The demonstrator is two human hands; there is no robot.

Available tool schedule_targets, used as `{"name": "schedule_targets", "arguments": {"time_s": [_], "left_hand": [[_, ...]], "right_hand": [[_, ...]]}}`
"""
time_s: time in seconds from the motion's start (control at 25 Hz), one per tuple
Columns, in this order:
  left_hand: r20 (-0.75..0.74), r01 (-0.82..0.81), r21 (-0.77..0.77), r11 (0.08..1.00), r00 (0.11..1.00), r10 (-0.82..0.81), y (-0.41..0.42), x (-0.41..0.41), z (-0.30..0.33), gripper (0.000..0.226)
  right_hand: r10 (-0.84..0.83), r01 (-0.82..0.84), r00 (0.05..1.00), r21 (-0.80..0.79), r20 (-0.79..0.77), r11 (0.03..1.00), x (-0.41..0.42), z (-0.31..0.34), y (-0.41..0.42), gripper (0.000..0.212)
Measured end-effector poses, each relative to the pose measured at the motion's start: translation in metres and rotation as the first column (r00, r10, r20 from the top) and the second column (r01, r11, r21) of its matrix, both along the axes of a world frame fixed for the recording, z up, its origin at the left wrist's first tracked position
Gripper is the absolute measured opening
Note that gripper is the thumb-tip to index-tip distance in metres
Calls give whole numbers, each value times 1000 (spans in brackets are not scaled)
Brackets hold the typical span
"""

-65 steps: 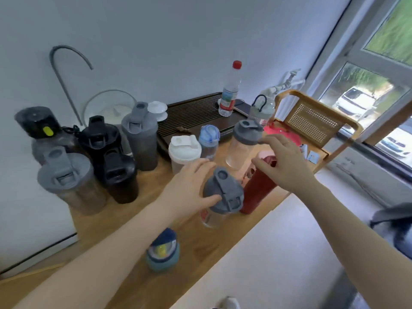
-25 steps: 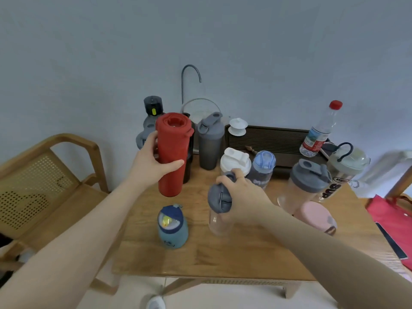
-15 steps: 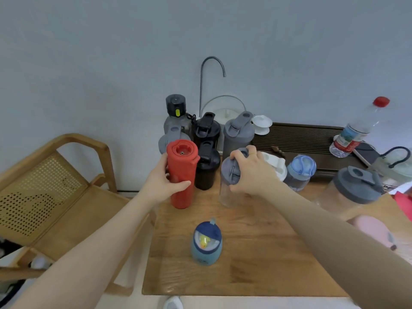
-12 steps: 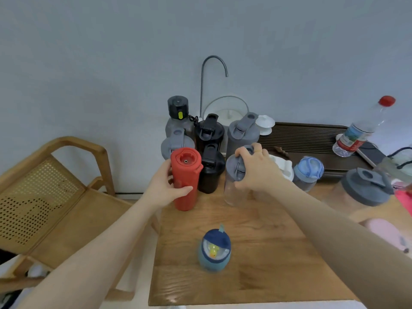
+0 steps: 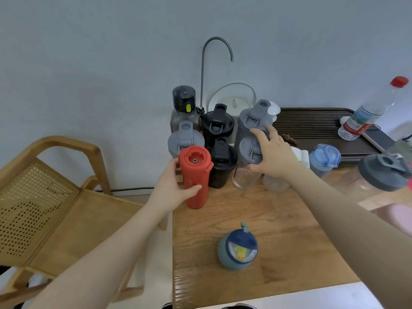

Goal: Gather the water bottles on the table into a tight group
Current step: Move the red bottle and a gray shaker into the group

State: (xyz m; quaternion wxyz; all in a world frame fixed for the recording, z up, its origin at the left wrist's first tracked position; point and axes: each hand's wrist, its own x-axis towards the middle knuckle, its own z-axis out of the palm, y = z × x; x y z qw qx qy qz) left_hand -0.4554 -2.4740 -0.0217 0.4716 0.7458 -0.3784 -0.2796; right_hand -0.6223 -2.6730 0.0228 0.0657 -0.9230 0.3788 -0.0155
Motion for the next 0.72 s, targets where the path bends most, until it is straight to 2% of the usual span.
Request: {"name": "schedule_targets", "arguments": {"time_s": [0.08, 0.16, 0.24, 0.32, 0.44, 0.52, 0.64, 0.72], "left_hand": [[21, -42, 25, 999, 999, 42, 2, -2, 1, 69], [136, -124, 2, 992, 983, 123, 7, -7, 3, 77], [317, -162, -135, 977, 927, 198, 13, -17, 10, 75], [489, -48, -311, 949, 849, 203, 12, -27, 18, 58], [628, 267, -400, 877, 776, 51, -8, -55, 32, 29], [683, 424, -398, 814, 729, -46, -27, -83, 38, 21], [721, 561, -284, 778, 659, -212, -58, -117, 38, 25], [699, 556, -118, 823, 635, -329, -89, -138, 40, 37]], "right_hand": [[-27, 28, 998, -6, 64, 1000, -3, -4, 6, 97], [-46, 49, 988, -13, 148, 999, -7, -7, 14, 101], [-37, 44, 975, -30, 221, 999, -13, -11, 24, 98], [10, 6, 972, -65, 236, 998, -20, -16, 34, 91], [23, -6, 982, -88, 190, 996, -40, -20, 41, 80], [-13, 35, 980, -108, 200, 993, -64, -16, 39, 71], [-116, 146, 968, -122, 223, 982, -113, -9, 27, 55], [-201, 227, 950, -88, 239, 970, -147, -2, 10, 54]]}}
